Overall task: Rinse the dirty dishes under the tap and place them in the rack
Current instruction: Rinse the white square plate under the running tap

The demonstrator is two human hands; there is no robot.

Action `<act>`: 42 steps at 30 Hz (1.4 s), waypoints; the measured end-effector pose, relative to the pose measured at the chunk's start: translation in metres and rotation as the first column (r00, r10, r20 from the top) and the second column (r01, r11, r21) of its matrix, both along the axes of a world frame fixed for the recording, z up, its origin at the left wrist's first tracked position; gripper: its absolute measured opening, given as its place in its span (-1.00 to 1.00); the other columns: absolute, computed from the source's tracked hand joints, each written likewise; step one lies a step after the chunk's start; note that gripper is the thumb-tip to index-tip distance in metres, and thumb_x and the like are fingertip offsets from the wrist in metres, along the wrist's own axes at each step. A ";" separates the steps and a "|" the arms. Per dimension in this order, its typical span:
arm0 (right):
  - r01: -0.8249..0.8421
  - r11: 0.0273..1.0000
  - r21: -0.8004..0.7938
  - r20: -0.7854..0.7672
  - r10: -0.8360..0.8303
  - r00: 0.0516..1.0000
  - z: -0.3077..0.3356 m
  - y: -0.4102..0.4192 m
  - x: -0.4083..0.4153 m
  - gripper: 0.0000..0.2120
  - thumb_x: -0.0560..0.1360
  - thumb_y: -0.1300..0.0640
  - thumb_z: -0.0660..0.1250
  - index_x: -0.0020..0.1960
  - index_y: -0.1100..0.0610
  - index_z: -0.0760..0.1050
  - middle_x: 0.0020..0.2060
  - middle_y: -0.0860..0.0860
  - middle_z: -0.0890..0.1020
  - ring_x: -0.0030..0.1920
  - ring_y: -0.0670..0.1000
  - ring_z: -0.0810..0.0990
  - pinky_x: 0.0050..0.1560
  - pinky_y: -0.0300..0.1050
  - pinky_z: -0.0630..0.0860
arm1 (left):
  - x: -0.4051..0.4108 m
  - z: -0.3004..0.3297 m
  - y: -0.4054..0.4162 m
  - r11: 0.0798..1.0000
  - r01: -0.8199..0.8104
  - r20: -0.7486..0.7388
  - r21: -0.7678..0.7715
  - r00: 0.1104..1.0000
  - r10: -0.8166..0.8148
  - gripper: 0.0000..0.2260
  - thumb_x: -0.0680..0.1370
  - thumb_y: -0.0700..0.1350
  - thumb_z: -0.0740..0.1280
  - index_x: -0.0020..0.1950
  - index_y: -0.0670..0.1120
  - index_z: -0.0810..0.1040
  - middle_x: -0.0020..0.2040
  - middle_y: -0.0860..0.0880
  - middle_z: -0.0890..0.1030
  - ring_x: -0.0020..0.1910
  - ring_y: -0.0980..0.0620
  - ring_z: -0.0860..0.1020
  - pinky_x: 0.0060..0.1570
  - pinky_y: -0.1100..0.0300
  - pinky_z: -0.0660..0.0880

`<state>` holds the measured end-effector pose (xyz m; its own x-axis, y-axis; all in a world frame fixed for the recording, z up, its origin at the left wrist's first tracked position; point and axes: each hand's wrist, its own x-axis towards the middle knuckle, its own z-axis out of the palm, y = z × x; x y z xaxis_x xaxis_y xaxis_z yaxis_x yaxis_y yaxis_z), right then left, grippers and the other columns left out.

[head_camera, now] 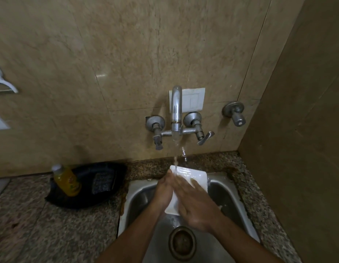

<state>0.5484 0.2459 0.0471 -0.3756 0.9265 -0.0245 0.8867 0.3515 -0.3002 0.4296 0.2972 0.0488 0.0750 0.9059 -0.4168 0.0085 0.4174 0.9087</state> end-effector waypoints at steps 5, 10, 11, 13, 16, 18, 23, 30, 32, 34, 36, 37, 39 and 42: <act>0.023 0.999 -0.044 -0.031 -0.025 0.999 0.005 -0.005 -0.005 -0.31 0.54 -0.11 -0.15 0.61 0.07 -0.24 0.56 -0.07 -0.25 0.55 -0.12 -0.30 0.56 -0.02 -0.25 | -0.003 -0.001 0.003 1.000 0.013 -0.031 0.007 0.999 -0.013 -0.66 0.69 0.07 0.09 0.03 -0.02 0.62 -0.02 0.05 0.67 -0.06 0.14 0.60 -0.14 0.28 0.47; 0.052 0.999 -0.010 -0.032 -0.053 0.998 0.007 0.000 -0.005 -0.33 0.60 -0.06 -0.04 0.60 0.07 -0.27 0.55 -0.08 -0.29 0.54 -0.13 -0.33 0.56 0.01 -0.22 | -0.005 -0.003 0.005 0.999 0.038 -0.043 0.021 0.998 -0.037 -0.71 0.69 0.07 0.07 -0.01 0.08 0.57 -0.06 0.11 0.62 -0.11 0.24 0.53 -0.12 0.26 0.41; 0.036 0.999 -0.041 -0.054 -0.038 0.998 0.007 -0.002 -0.006 -0.31 0.59 -0.03 -0.01 0.60 0.07 -0.27 0.55 -0.09 -0.29 0.54 -0.14 -0.33 0.56 -0.03 -0.26 | -0.004 -0.001 0.004 0.999 0.043 -0.055 0.011 0.998 -0.042 -0.68 0.69 0.10 0.07 -0.06 0.08 0.58 -0.10 0.12 0.63 -0.11 0.22 0.55 -0.15 0.27 0.42; 0.017 0.999 -0.036 -0.034 -0.018 0.999 0.005 -0.002 -0.006 -0.31 0.56 -0.04 -0.04 0.60 0.04 -0.26 0.56 -0.10 -0.27 0.54 -0.16 -0.32 0.56 -0.02 -0.25 | -0.005 0.000 0.001 0.998 0.060 -0.074 0.007 0.995 -0.060 -0.68 0.68 0.11 0.06 -0.04 0.09 0.58 -0.07 0.12 0.62 -0.08 0.21 0.55 -0.07 0.22 0.43; 0.076 0.996 -0.043 -0.056 -0.078 0.995 0.006 -0.001 -0.005 -0.27 0.49 -0.16 -0.18 0.60 0.04 -0.25 0.58 -0.09 -0.23 0.54 -0.15 -0.31 0.56 0.04 -0.18 | -0.004 -0.004 -0.002 0.998 0.069 -0.045 0.008 0.997 -0.068 -0.73 0.68 0.11 0.07 0.01 0.14 0.56 -0.01 0.16 0.61 -0.03 0.24 0.54 0.02 0.25 0.41; 0.046 0.995 -0.085 -0.090 -0.054 0.994 0.007 -0.004 -0.005 -0.24 0.45 -0.16 -0.21 0.60 0.05 -0.25 0.57 -0.08 -0.25 0.55 -0.14 -0.30 0.56 -0.02 -0.20 | -0.004 -0.006 -0.003 0.997 0.072 -0.041 0.011 0.997 -0.071 -0.68 0.68 0.11 0.06 -0.04 0.10 0.58 -0.10 0.18 0.62 -0.05 0.24 0.55 -0.10 0.31 0.42; 0.086 0.996 -0.037 -0.099 -0.089 0.991 0.010 -0.001 -0.006 -0.24 0.45 -0.16 -0.20 0.61 0.04 -0.23 0.58 -0.08 -0.21 0.55 -0.15 -0.30 0.56 0.02 -0.20 | -0.002 -0.001 -0.003 0.995 0.095 -0.041 0.012 0.995 -0.095 -0.71 0.68 0.12 0.06 0.04 0.14 0.57 0.02 0.18 0.61 -0.05 0.32 0.53 0.02 0.30 0.40; 0.048 0.998 -0.047 -0.096 -0.052 0.994 0.001 -0.002 -0.008 -0.26 0.47 -0.15 -0.19 0.60 0.03 -0.25 0.58 -0.10 -0.23 0.54 -0.15 -0.31 0.56 0.01 -0.19 | -0.009 0.003 -0.005 0.997 0.073 -0.115 -0.001 0.991 -0.073 -0.66 0.67 0.14 0.07 0.13 0.06 0.60 0.02 0.13 0.65 0.03 0.18 0.58 0.11 0.20 0.45; 0.016 0.998 -0.059 -0.083 -0.020 0.996 -0.006 -0.005 -0.006 -0.29 0.49 -0.13 -0.18 0.59 0.00 -0.29 0.55 -0.13 -0.29 0.54 -0.13 -0.32 0.55 -0.06 -0.25 | -0.012 0.006 -0.003 1.000 0.027 -0.153 -0.006 0.988 -0.027 -0.59 0.65 0.20 0.08 0.10 0.00 0.63 0.06 -0.02 0.68 0.07 0.02 0.62 0.21 0.04 0.50; 0.059 0.998 0.000 -0.029 -0.058 0.998 -0.013 -0.005 0.000 -0.32 0.53 -0.14 -0.18 0.59 0.01 -0.28 0.53 -0.12 -0.32 0.57 -0.07 -0.28 0.55 -0.03 -0.25 | -0.016 0.006 -0.004 1.000 0.010 -0.182 -0.005 0.983 -0.011 -0.59 0.64 0.20 0.08 0.15 -0.01 0.60 0.11 -0.05 0.65 0.10 -0.03 0.60 0.26 -0.05 0.48; 0.082 0.996 -0.023 -0.032 -0.083 0.996 -0.014 -0.005 -0.002 -0.30 0.53 -0.16 -0.19 0.59 0.03 -0.29 0.54 -0.09 -0.33 0.56 -0.08 -0.32 0.56 -0.04 -0.24 | -0.018 0.005 -0.004 1.000 0.011 -0.182 -0.007 0.983 -0.012 -0.64 0.67 0.14 0.09 0.12 -0.02 0.60 0.07 -0.03 0.65 0.05 0.03 0.60 0.19 0.06 0.49; 0.059 0.997 -0.044 -0.059 -0.062 0.996 -0.013 -0.006 -0.006 -0.30 0.52 -0.16 -0.20 0.59 0.03 -0.31 0.54 -0.10 -0.34 0.54 -0.11 -0.36 0.56 -0.08 -0.24 | -0.018 0.007 -0.004 1.000 0.023 -0.175 0.000 0.984 -0.023 -0.65 0.68 0.11 0.09 0.08 -0.03 0.61 0.02 -0.01 0.66 0.01 0.07 0.60 0.11 0.14 0.49; 0.033 0.999 -0.022 -0.096 -0.035 0.995 -0.009 -0.006 -0.014 -0.32 0.54 -0.15 -0.20 0.59 0.00 -0.32 0.54 -0.12 -0.34 0.52 -0.16 -0.38 0.56 -0.09 -0.22 | -0.018 0.011 -0.006 0.999 0.042 -0.188 0.015 0.981 -0.039 -0.62 0.68 0.10 0.08 0.12 -0.07 0.62 0.04 -0.02 0.68 0.04 0.05 0.61 0.08 0.15 0.50; 0.084 0.996 -0.003 -0.113 -0.084 0.990 -0.007 -0.002 -0.017 -0.32 0.56 -0.15 -0.17 0.58 0.02 -0.32 0.55 -0.08 -0.33 0.52 -0.15 -0.38 0.56 -0.09 -0.22 | -0.022 0.011 -0.003 0.999 0.047 -0.219 0.023 0.975 -0.040 -0.61 0.68 0.11 0.09 0.18 -0.08 0.62 0.08 -0.03 0.67 0.08 0.01 0.62 0.16 0.10 0.53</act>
<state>0.5312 0.2441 0.0398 -0.2965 0.9549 0.0149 0.8737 0.2776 -0.3995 0.4074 0.2945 0.0595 0.0247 0.9151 -0.4024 0.2252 0.3871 0.8941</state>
